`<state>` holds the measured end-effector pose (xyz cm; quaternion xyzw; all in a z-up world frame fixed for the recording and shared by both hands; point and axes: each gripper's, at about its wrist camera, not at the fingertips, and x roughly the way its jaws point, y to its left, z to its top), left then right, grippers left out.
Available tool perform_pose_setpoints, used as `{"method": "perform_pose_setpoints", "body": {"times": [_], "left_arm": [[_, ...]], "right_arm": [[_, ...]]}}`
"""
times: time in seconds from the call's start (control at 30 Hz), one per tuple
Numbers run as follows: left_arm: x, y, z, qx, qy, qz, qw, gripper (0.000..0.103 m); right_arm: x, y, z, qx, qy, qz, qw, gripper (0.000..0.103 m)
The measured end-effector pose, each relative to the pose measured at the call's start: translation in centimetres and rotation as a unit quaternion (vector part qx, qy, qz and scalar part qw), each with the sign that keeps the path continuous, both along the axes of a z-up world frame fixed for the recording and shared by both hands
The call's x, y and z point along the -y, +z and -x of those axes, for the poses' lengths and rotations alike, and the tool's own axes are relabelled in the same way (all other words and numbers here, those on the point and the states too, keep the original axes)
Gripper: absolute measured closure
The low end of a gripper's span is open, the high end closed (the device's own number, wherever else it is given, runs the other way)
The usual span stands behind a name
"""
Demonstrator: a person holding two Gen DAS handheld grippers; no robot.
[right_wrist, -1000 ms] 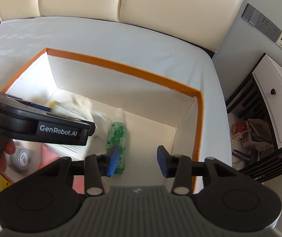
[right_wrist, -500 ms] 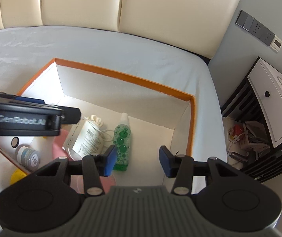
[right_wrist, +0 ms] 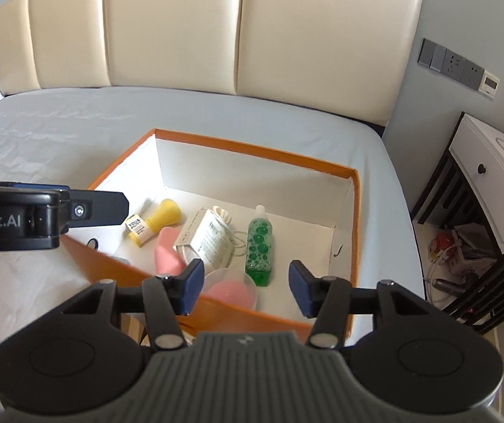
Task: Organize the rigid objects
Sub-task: 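Withdraw both grippers from the box toward the remaining items, then grasp the kraft-paper box with the left gripper while the right grasps the pink tin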
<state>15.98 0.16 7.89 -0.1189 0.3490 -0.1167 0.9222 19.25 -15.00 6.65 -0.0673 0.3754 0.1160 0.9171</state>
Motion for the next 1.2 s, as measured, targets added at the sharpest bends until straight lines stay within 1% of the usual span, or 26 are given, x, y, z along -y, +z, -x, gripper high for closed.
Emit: {"method": "perform_pose_setpoints", "body": {"times": [0.1,0.17,0.27,0.4,0.57,0.77,0.93,1.03,1.2], "left_arm": [[-0.3,-0.5,1.7,0.008,0.008,0.016,0.9998,0.020],[-0.4,-1.1,2.6,0.013,0.003,0.023,0.9996,0.021],[-0.3,-2.1,3.9,0.010,0.007,0.017,0.9998,0.022],[-0.4,-3.9,5.6,0.000,0.015,0.020,0.9997,0.022],[-0.3,-6.0,7.0,-0.016,0.026,0.001,0.9995,0.022],[-1.2,-7.4,7.7,-0.030,0.043,0.012,0.9985,0.023],[-1.6,-7.6,7.7,-0.027,0.055,0.014,0.9980,0.023],[-1.5,-7.8,7.5,-0.017,0.055,0.005,0.9984,0.023],[-2.3,-8.0,7.2,0.002,0.057,0.008,0.9983,0.017]], "right_arm": [[0.4,-0.5,1.9,-0.003,-0.004,-0.016,1.000,0.049],[0.9,-1.1,3.0,-0.009,-0.013,-0.028,0.999,0.048],[1.4,-2.3,4.6,-0.015,-0.032,-0.034,0.999,0.047],[2.4,-4.4,6.2,-0.032,-0.068,-0.038,0.996,0.047],[3.2,-6.6,7.6,-0.053,-0.099,-0.055,0.992,0.046],[3.0,-8.3,8.0,-0.069,-0.113,-0.067,0.989,0.045],[2.4,-8.9,8.1,-0.073,-0.108,-0.066,0.989,0.040],[2.3,-9.1,8.0,-0.068,-0.114,-0.060,0.989,0.040],[2.7,-9.6,7.4,-0.063,-0.124,-0.051,0.989,0.037]]}}
